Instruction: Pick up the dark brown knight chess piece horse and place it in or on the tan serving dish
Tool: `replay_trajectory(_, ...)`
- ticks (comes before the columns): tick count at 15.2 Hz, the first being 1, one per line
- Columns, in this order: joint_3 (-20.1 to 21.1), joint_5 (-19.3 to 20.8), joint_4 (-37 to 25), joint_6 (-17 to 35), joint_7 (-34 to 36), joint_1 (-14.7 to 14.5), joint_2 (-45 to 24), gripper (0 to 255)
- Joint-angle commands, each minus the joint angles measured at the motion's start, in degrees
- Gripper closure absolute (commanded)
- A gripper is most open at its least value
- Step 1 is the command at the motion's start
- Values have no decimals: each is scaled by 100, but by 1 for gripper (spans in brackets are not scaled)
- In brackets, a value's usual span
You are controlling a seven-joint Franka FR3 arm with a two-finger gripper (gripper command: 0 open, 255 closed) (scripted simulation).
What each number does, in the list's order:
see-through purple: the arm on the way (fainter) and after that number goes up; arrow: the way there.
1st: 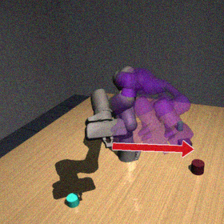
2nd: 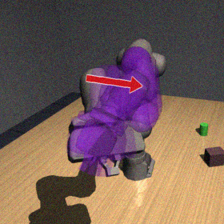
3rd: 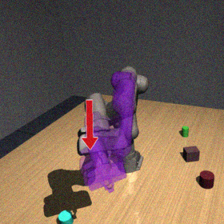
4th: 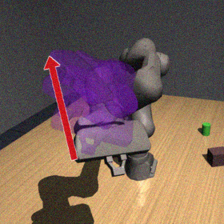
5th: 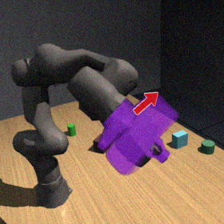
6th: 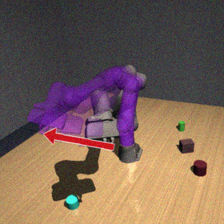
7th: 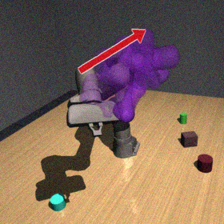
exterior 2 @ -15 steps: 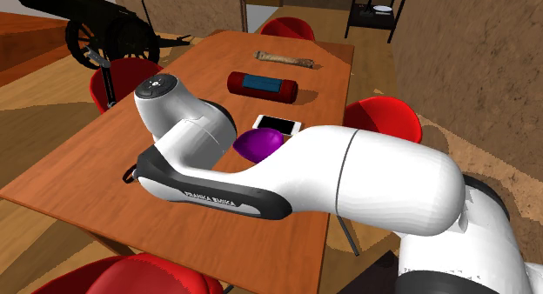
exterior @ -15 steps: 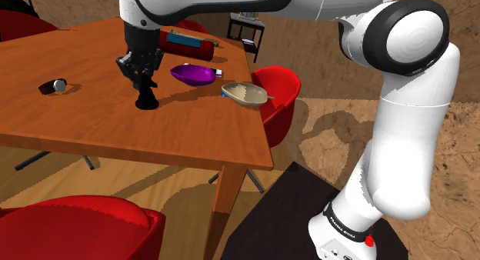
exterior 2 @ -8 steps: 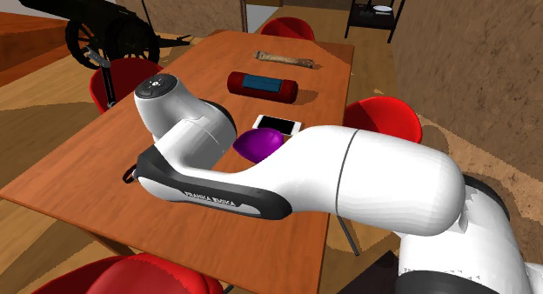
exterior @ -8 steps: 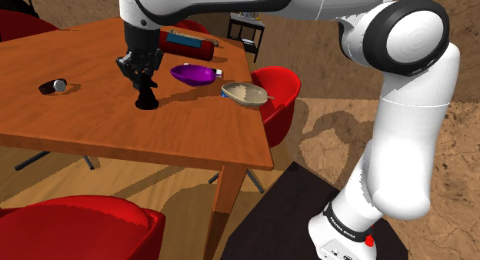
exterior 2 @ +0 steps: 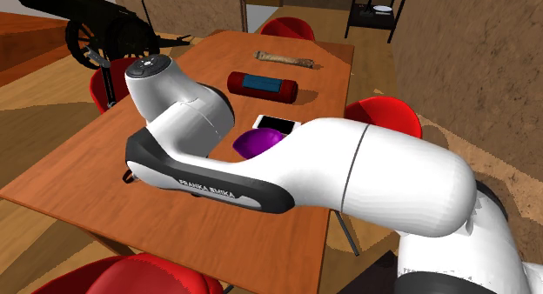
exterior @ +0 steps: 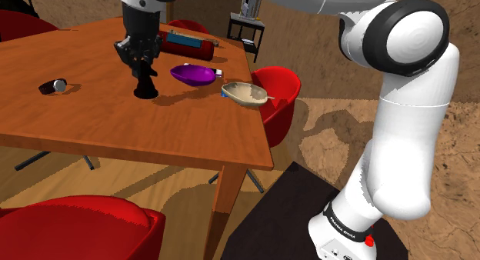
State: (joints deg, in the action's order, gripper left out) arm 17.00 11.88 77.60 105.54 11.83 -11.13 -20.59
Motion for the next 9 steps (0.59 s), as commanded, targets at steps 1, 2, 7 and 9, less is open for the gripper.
replay_trajectory(1, 4, 4, -220, -190, -15, -24, -33, 255)
replay_trajectory(2, 5, 6, -319, -274, -23, -34, -47, 255)
replay_trajectory(7, 9, 27, -869, -716, -63, -94, -155, 255)
replay_trajectory(9, 9, 42, -1120, -904, -79, -125, -217, 255)
